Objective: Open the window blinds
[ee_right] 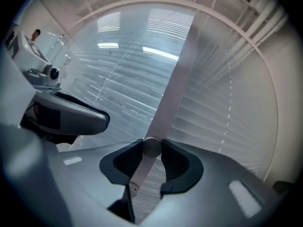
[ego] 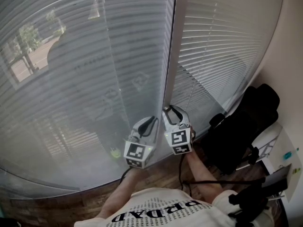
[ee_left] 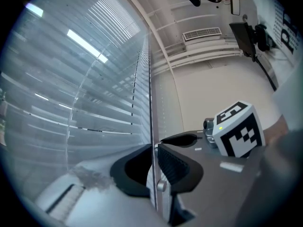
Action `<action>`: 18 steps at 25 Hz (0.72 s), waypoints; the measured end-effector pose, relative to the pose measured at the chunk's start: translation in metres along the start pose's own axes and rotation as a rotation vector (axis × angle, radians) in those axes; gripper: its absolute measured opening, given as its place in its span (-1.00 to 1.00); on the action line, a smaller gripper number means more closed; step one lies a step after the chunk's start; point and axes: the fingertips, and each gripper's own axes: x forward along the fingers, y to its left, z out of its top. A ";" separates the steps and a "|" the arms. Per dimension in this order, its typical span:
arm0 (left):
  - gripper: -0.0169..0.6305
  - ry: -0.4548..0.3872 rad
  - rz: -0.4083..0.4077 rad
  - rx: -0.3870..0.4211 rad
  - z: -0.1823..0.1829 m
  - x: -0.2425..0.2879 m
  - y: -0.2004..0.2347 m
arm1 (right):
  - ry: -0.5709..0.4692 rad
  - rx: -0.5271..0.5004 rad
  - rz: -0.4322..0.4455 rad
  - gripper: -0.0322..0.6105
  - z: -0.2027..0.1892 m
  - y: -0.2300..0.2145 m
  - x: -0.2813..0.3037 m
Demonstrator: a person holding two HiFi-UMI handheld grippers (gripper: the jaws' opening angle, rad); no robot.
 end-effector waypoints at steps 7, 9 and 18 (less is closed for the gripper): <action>-0.85 0.001 0.000 0.000 0.000 -0.001 0.002 | -0.007 0.110 0.001 -0.49 -0.001 -0.002 0.001; -0.85 0.001 -0.001 0.000 0.000 -0.001 0.001 | -0.009 0.138 0.000 -0.49 -0.001 -0.003 0.001; -0.85 0.004 0.000 0.000 -0.001 -0.003 0.003 | -0.027 0.308 0.000 -0.49 -0.004 -0.007 0.002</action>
